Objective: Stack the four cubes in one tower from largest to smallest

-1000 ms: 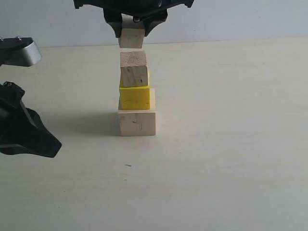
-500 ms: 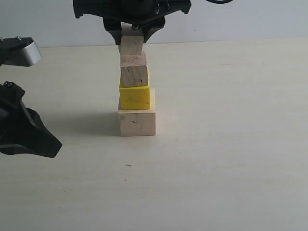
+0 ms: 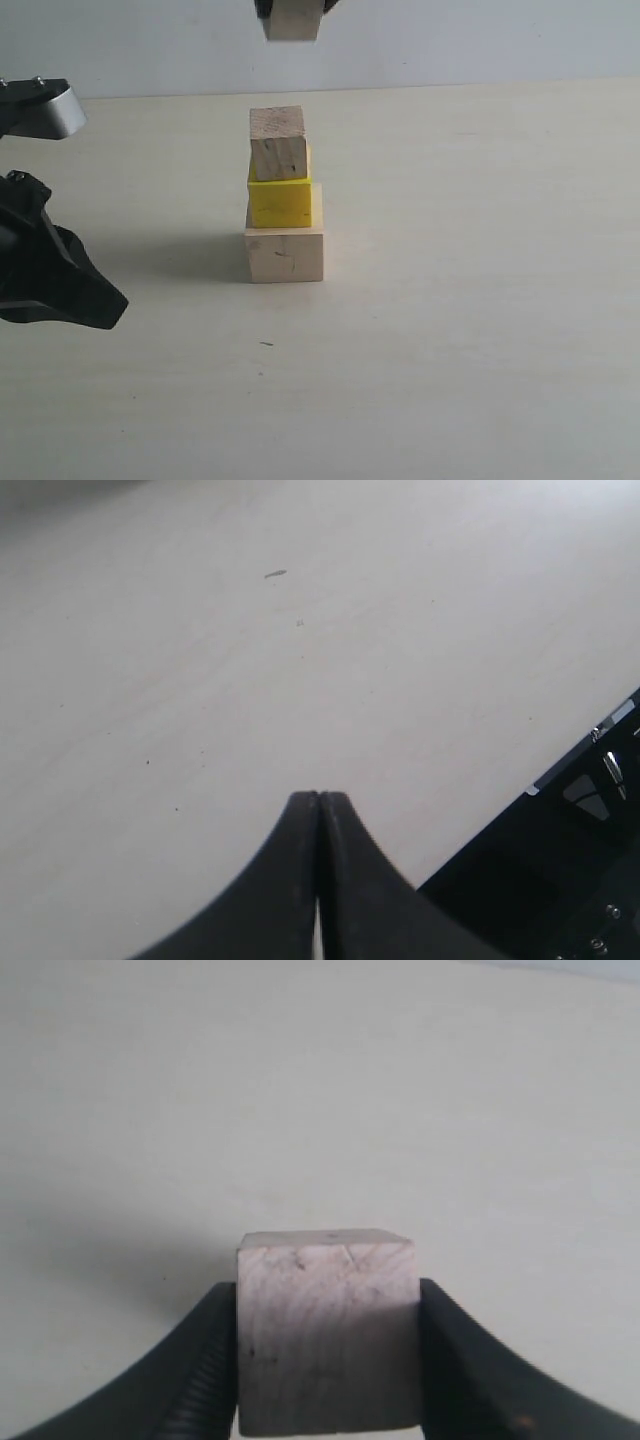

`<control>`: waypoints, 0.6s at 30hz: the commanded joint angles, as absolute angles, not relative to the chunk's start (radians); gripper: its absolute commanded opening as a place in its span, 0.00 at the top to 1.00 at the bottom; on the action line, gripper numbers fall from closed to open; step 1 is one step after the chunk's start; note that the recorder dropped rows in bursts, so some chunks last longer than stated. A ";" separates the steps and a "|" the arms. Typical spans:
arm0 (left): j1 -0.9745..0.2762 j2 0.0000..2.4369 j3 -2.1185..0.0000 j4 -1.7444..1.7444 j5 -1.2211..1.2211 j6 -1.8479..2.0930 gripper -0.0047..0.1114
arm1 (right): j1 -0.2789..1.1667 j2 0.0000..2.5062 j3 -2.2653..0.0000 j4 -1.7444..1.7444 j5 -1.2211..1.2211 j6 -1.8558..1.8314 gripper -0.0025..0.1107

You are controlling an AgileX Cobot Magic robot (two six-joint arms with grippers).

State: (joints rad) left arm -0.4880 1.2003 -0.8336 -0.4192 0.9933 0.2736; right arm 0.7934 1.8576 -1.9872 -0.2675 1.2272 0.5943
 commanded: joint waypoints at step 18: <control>-0.487 1.199 -0.830 -0.432 0.991 0.279 0.96 | 0.789 1.917 -1.882 -0.175 1.126 0.594 0.98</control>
